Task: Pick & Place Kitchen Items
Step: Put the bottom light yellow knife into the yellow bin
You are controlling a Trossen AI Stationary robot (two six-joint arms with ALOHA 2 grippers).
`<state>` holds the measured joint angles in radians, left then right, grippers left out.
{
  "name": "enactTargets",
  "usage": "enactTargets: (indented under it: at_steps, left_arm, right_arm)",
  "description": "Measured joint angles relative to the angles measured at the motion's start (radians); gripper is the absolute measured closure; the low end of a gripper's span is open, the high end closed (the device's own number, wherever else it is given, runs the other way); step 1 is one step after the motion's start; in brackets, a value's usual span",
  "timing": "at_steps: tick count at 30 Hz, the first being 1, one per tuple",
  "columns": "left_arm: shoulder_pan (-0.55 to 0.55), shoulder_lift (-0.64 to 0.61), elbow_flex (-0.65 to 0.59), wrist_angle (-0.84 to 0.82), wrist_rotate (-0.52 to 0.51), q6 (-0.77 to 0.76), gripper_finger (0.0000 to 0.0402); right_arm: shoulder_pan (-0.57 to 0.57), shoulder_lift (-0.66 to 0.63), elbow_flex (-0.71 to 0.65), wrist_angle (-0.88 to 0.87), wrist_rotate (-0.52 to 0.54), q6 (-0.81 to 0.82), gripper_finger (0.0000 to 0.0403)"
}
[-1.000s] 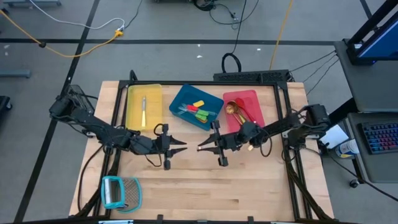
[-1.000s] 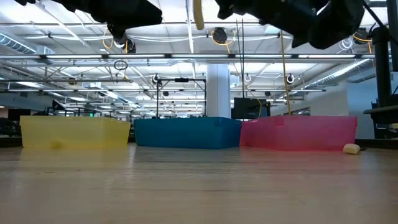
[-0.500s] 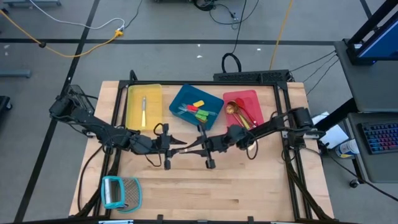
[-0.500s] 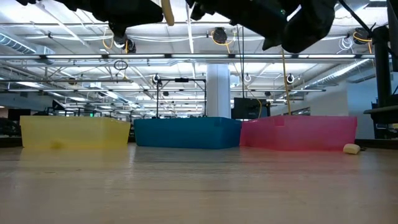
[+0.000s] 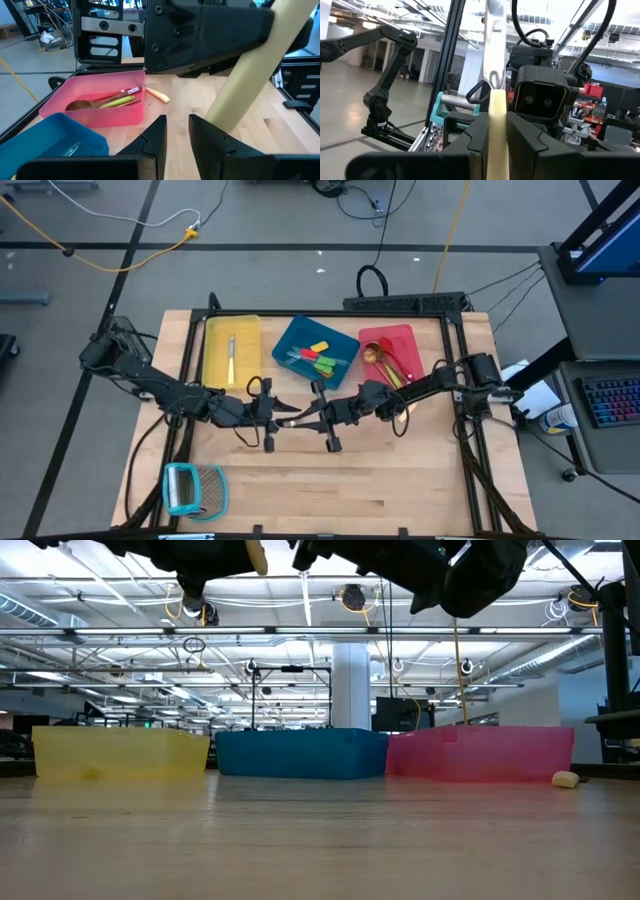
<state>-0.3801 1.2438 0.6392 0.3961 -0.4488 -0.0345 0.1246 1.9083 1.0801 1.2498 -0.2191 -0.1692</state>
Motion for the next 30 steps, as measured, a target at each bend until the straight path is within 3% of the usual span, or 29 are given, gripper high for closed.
enactTargets:
  at_steps: [15,30]
  left_arm:
    - [0.0,0.0,0.0,0.048,0.004,-0.016,0.0314]
    - [-0.021,0.0,0.0,-0.052,-0.006,-0.024,0.0314]
  right_arm:
    - [0.0,0.0,0.0,-0.006,0.003,0.0,0.036]
    - [-0.006,-0.005,0.0,-0.141,0.009,0.026,0.036]
